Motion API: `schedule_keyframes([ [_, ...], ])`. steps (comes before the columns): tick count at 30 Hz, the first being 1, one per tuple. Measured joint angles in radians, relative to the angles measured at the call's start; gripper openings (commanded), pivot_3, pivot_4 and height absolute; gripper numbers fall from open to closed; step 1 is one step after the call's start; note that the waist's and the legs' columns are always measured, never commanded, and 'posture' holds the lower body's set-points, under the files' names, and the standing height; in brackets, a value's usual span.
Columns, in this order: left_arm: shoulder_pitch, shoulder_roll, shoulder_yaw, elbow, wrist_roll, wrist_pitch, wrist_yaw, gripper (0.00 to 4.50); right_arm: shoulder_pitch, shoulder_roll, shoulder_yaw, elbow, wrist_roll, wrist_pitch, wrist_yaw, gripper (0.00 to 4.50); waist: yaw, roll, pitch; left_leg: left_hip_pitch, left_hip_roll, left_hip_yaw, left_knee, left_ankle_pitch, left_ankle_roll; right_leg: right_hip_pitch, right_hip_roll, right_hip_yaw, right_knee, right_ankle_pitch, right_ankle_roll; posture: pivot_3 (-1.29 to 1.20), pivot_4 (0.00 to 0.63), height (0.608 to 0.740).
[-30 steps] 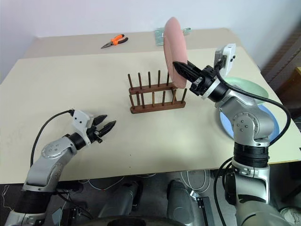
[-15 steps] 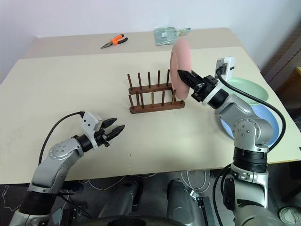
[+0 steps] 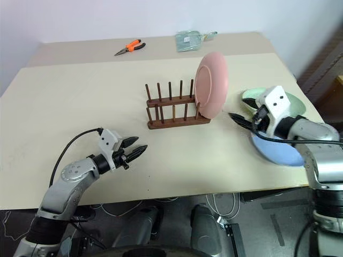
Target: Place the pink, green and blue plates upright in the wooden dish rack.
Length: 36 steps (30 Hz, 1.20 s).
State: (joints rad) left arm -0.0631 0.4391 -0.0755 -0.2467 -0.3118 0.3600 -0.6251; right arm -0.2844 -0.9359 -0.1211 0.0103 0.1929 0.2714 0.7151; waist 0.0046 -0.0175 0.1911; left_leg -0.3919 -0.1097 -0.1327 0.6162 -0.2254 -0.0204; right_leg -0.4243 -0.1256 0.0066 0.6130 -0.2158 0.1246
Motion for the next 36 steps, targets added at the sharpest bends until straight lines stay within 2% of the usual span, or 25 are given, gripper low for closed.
schedule_keyframes([
  [3, -0.029, -0.016, -0.028, 0.011, 0.011, -0.001, -0.005, 2.44, -0.047, -0.034, 0.104, 0.187, -0.219, -0.148, -0.091, 3.08, 0.000, 0.000, 0.000, 0.000, 0.001, 0.003, 0.000, 0.000, 0.000, 0.000, 0.001, 0.000, 0.000, 0.001, -0.001, 0.00, 0.150, 0.739],
  [9, -0.052, -0.031, -0.031, 0.020, 0.020, -0.001, -0.007, 2.44, -0.154, -0.011, 0.187, 0.403, -0.377, -0.340, -0.181, 3.08, -0.004, 0.002, 0.001, 0.000, 0.001, 0.003, 0.000, 0.000, 0.000, -0.001, 0.001, 0.004, 0.000, 0.004, -0.001, 0.00, 0.150, 0.739],
  [12, -0.046, -0.032, -0.033, 0.020, 0.025, -0.002, -0.007, 2.44, -0.192, -0.005, 0.197, 0.479, -0.424, -0.395, -0.222, 2.22, -0.001, 0.002, 0.001, 0.000, 0.001, 0.003, 0.000, 0.000, 0.000, -0.001, 0.001, 0.004, 0.000, 0.005, -0.001, 0.00, 0.150, 0.739],
  [16, -0.026, -0.037, -0.037, 0.018, 0.028, -0.001, -0.005, 2.44, -0.196, 0.006, 0.202, 0.523, -0.448, -0.436, -0.230, 0.16, 0.000, 0.002, 0.001, 0.000, 0.001, 0.003, 0.000, 0.000, 0.000, -0.001, 0.002, 0.005, 0.000, 0.005, -0.001, 0.00, 0.150, 0.739],
  [24, -0.016, -0.036, -0.038, 0.010, 0.032, -0.002, -0.005, 2.44, -0.179, 0.010, 0.168, 0.451, -0.448, -0.465, -0.261, 0.07, -0.001, 0.003, 0.001, 0.001, 0.001, 0.003, 0.000, 0.000, 0.000, -0.001, 0.002, 0.006, 0.000, 0.005, 0.000, 0.00, 0.150, 0.739],
  [27, -0.016, -0.036, -0.037, 0.011, 0.039, -0.006, -0.006, 2.44, -0.188, 0.067, 0.042, 0.321, -0.323, -0.410, -0.290, 0.07, -0.002, 0.003, 0.001, 0.001, 0.002, 0.003, 0.000, 0.000, 0.000, -0.001, 0.003, 0.006, 0.000, 0.005, 0.000, 0.00, 0.150, 0.739],
  [29, -0.018, -0.037, -0.035, 0.019, 0.041, -0.017, -0.006, 2.44, -0.227, 0.167, -0.070, 0.201, -0.135, -0.304, -0.297, 0.07, -0.006, 0.003, 0.001, 0.001, 0.003, 0.002, 0.000, 0.000, 0.000, -0.001, 0.004, 0.007, 0.000, 0.005, 0.000, 0.00, 0.150, 0.739],
  [31, -0.024, -0.039, -0.035, 0.033, 0.043, -0.027, -0.005, 2.44, -0.276, 0.258, -0.171, 0.072, 0.099, -0.154, -0.310, 0.07, -0.005, 0.003, 0.001, 0.000, 0.003, 0.001, 0.000, 0.000, 0.000, -0.001, 0.004, 0.007, 0.000, 0.005, 0.000, 0.00, 0.150, 0.739],
  [33, -0.028, -0.041, -0.032, 0.052, 0.046, -0.041, -0.004, 2.44, -0.294, 0.301, -0.267, -0.067, 0.377, 0.018, -0.314, 0.07, 0.004, 0.002, 0.001, 0.000, 0.003, 0.000, 0.000, 0.000, 0.001, -0.001, 0.004, 0.007, 0.000, 0.005, 0.000, 0.00, 0.150, 0.739],
  [36, -0.029, -0.040, -0.018, 0.084, 0.050, -0.054, -0.003, 2.44, -0.293, 0.383, -0.338, -0.235, 0.784, 0.195, -0.342, 0.07, 0.007, 0.003, 0.001, 0.000, 0.003, -0.001, -0.001, -0.001, 0.001, -0.001, 0.004, 0.007, -0.001, 0.005, 0.000, 0.00, 0.150, 0.739],
])
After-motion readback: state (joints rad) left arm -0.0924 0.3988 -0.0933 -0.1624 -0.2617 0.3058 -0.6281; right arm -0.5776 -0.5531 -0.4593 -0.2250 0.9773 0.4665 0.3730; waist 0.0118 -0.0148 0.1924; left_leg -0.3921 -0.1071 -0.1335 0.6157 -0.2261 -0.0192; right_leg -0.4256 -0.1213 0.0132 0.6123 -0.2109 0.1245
